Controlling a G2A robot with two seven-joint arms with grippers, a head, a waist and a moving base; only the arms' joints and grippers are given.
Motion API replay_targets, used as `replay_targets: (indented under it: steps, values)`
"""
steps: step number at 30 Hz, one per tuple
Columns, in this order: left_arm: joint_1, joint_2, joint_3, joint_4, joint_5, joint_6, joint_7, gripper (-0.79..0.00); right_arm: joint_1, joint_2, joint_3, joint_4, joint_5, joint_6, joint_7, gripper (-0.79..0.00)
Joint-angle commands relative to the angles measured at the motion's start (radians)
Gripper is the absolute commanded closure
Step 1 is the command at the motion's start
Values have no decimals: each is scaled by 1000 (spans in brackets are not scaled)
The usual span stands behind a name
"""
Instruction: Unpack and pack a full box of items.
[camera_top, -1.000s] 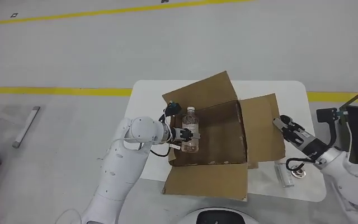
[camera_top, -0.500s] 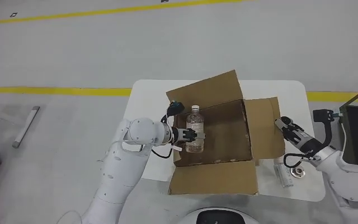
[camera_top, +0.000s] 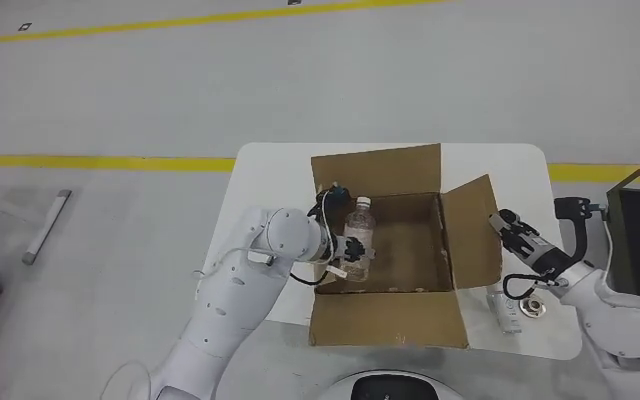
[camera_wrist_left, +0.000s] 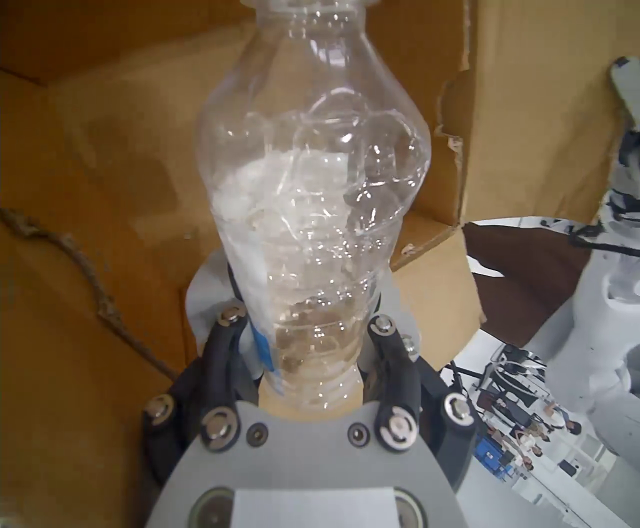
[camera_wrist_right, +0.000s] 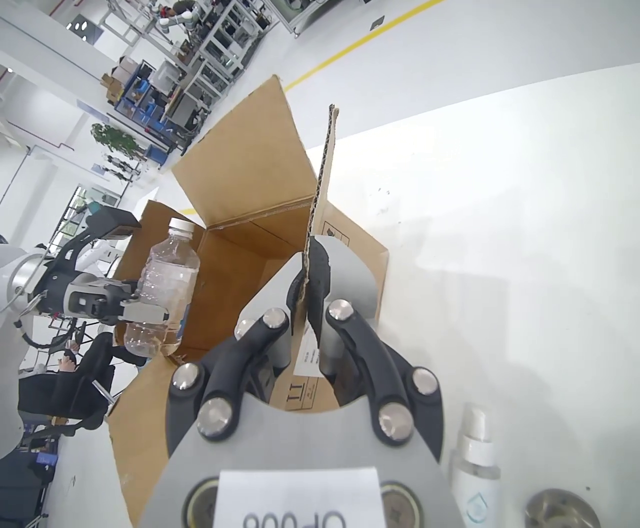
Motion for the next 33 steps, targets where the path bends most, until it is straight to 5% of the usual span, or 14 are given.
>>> replay_targets:
  steps: [1, 9, 11, 13, 14, 29, 33]
  values:
    - [-17, -1, 21, 15, 40, 15, -26, 0, -4, 1, 5, -8, 3, -3, 1, 0]
    - [-68, -13, 75, 84, 83, 41, -66, -102, -18, 3, 14, -55, 7, -17, 5, 0]
    - [-77, -16, 80, 94, 83, 41, -66, -206, -20, 3, 16, -59, 8, -26, 6, 0]
    - [-82, -18, 81, 99, 74, 41, -66, -489, -20, 4, 14, -54, 5, -28, 5, 0]
    - [-84, -19, 81, 102, 71, 41, -66, -785, -18, 4, 12, -45, 4, -24, 8, 0]
    - [-101, -30, 85, 142, 31, 33, -44, -785, 18, 7, -7, -10, 4, -16, 21, 0]
    - [-97, -26, 67, 118, 16, -43, -10, -785, 22, 7, -6, 5, 8, -23, 18, 0]
